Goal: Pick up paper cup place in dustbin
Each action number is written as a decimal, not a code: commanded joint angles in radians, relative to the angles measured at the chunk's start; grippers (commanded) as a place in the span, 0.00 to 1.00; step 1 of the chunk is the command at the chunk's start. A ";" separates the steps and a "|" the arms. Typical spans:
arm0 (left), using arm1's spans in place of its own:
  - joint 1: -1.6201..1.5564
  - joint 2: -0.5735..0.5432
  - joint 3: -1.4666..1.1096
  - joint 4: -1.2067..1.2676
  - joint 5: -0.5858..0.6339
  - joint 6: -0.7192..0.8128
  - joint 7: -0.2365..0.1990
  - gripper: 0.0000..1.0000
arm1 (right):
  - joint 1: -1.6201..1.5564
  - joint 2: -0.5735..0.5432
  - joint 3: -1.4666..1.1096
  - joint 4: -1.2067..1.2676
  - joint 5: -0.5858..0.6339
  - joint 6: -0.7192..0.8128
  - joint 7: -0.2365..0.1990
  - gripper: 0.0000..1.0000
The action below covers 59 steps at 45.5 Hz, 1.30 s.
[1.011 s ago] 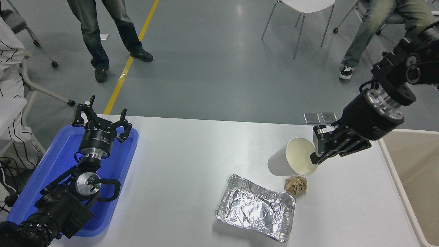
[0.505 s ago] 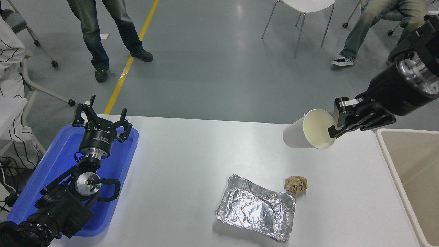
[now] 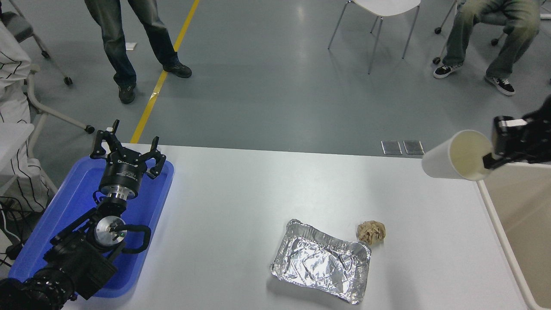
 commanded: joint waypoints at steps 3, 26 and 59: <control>0.000 0.000 -0.001 0.000 0.000 0.000 0.000 1.00 | -0.024 -0.128 -0.169 -0.048 -0.008 -0.014 -0.001 0.00; -0.001 0.000 -0.001 0.000 0.000 0.000 0.000 1.00 | -0.461 -0.278 -0.123 -0.311 0.211 -0.307 -0.001 0.00; -0.001 0.000 -0.001 -0.001 0.000 0.000 0.000 1.00 | -1.255 -0.289 0.455 -0.778 0.366 -0.515 -0.375 0.00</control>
